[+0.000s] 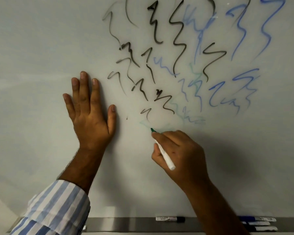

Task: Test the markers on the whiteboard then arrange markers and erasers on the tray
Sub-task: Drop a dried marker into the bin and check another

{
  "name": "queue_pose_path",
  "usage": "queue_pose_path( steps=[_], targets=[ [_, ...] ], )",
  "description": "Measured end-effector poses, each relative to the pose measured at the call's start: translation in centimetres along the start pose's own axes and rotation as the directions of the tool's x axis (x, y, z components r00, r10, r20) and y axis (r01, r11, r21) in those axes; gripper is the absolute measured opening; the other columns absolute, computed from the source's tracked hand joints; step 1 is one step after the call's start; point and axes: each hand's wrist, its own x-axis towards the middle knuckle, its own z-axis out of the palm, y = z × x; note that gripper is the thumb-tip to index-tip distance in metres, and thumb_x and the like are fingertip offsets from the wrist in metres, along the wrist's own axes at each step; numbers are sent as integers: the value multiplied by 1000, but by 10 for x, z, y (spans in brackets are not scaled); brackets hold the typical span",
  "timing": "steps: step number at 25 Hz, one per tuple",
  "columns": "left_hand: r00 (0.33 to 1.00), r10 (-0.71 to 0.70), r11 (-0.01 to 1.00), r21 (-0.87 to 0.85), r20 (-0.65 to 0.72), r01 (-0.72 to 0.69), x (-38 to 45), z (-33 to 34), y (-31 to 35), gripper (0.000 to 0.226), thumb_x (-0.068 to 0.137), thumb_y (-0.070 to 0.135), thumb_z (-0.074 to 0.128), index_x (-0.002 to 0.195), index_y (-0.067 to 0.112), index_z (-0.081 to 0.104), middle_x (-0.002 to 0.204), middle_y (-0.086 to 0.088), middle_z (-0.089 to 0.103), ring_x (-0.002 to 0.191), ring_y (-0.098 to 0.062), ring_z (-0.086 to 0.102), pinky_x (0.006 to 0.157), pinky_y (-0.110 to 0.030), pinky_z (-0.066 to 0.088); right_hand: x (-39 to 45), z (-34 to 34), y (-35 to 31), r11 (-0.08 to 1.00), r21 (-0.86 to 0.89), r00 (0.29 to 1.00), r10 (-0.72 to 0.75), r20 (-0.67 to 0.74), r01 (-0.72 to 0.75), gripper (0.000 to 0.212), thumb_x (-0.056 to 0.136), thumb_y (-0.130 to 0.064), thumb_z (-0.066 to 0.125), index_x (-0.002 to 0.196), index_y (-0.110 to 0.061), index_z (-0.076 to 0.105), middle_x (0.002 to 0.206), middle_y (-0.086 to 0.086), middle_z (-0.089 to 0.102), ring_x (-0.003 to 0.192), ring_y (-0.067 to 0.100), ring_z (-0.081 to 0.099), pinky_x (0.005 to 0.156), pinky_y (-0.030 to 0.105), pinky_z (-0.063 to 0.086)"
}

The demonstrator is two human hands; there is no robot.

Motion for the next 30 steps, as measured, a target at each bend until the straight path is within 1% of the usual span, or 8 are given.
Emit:
queue_pose_path(
  steps=[5, 7, 11, 13, 18, 23, 27, 30],
  targets=[
    [1000, -14, 1000, -11, 0, 14, -2, 1, 0, 67, 108, 37, 47, 163, 3, 31, 171, -25, 24, 160, -45, 17, 130, -64, 9, -39, -12, 18, 992, -102, 989, 64, -130, -78, 24, 96, -12, 73, 117, -2, 79, 102, 9, 79, 83, 26, 75, 76, 33, 63],
    [1000, -10, 1000, -5, 1, 10, -2, 1, 0, 67, 108, 38, 47, 163, 3, 32, 170, -26, 25, 159, -46, 18, 129, -64, 10, -26, -8, 21, 996, -43, 986, 67, -154, -74, 29, 98, -12, 74, 123, 0, 76, 111, 12, 78, 93, 28, 77, 83, 38, 64],
    [1000, -8, 1000, -2, 8, 8, -6, 2, -1, 68, 107, 39, 49, 163, 3, 31, 170, -26, 25, 159, -46, 19, 130, -63, 9, 3, 1, 5, 1000, 22, 997, -9, -82, 10, 28, 102, -18, 69, 124, -4, 77, 109, 9, 79, 89, 26, 76, 79, 39, 64],
    [1000, 4, 1000, -6, 23, -4, -6, 1, -4, 70, 106, 38, 51, 163, 4, 30, 170, -26, 25, 160, -46, 18, 130, -62, 7, 4, -1, 2, 999, 23, 994, 40, -102, -37, 26, 101, -18, 67, 121, -6, 79, 105, 7, 79, 86, 26, 75, 77, 37, 63],
    [1000, 28, 997, -66, -12, -28, -12, 2, -4, 66, 97, 16, 54, 159, 1, 39, 167, -26, 32, 158, -45, 20, 129, -62, 9, -22, -2, -3, 994, 51, 992, 93, 85, -98, 23, 95, -23, 64, 105, -15, 83, 87, -4, 77, 71, 17, 70, 64, 27, 57],
    [999, -25, 985, -171, -21, 21, -16, -1, -1, 74, 82, -7, 47, 156, -2, 43, 163, -24, 39, 159, -40, 24, 132, -54, 13, -16, 2, -14, 982, 176, 993, 43, 111, -63, 24, 98, -24, 66, 111, -12, 81, 94, -3, 77, 78, 14, 69, 70, 25, 57],
    [998, -36, 973, -231, -45, 25, -20, -2, -2, 65, 89, -13, 38, 152, 0, 50, 159, -21, 44, 160, -27, 24, 131, -51, 17, -10, 10, -17, 948, 285, 985, 105, 133, -140, 22, 96, -20, 68, 113, -11, 80, 98, -4, 76, 82, 14, 70, 71, 32, 59],
    [999, -27, 940, -342, -39, 12, -28, -5, -6, 59, 92, -19, 38, 143, 0, 60, 156, -19, 47, 159, -29, 30, 130, -55, 23, -9, 9, -21, 898, 382, 970, 158, 186, -219, 20, 95, -18, 69, 112, -14, 79, 96, -7, 73, 81, 14, 69, 69, 33, 57]
  ],
)
